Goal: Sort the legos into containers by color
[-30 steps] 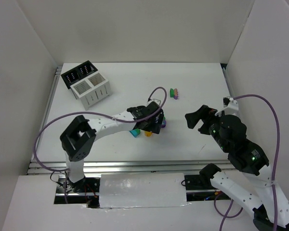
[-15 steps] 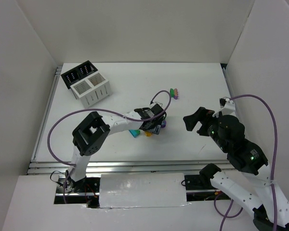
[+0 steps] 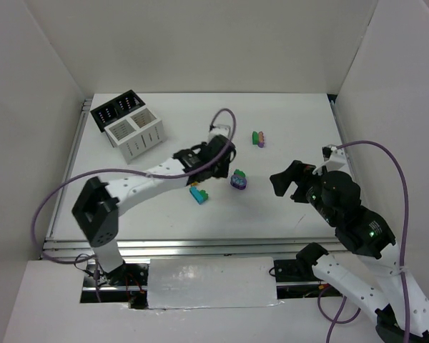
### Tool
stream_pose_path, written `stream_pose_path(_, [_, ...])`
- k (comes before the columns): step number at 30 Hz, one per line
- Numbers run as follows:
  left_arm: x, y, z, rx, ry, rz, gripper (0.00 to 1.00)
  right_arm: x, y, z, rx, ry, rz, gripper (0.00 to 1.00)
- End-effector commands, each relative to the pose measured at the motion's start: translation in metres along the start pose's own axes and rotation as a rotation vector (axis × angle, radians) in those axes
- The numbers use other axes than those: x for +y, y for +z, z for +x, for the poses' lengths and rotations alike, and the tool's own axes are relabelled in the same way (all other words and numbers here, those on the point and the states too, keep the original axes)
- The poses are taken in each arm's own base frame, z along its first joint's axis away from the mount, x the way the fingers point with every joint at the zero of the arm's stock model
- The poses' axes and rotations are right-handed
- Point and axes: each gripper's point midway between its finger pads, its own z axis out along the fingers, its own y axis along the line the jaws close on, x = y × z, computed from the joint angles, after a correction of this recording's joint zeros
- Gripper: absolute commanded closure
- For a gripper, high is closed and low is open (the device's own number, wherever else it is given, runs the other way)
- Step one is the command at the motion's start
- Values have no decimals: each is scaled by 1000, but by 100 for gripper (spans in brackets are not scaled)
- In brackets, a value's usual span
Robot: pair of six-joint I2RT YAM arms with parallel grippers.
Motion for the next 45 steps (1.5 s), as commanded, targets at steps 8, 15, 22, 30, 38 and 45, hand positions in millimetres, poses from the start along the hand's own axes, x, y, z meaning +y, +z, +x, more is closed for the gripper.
stream_pose_path(8, [241, -43, -175, -341, -371, -434, 100, 12, 10, 5, 1, -38, -72, 0])
stream_pose_path(15, [328, 16, -193, -279, -445, -556, 100, 22, 15, 12, 40, -58, -119, 0])
stream_pose_path(22, [340, 35, -179, -263, -457, -586, 91, 19, 21, 18, 62, -79, -103, 0])
stream_pose_path(30, [341, 39, -173, -258, -471, -558, 35, 19, 25, 20, 75, -87, -102, 0])
stream_pose_path(38, [340, 19, -184, -298, -481, -549, 1, 20, 28, 23, 88, -89, -105, 0])
stream_pose_path(45, [263, -44, -183, -314, -407, -368, 0, 23, 43, 37, 132, -85, -116, 0])
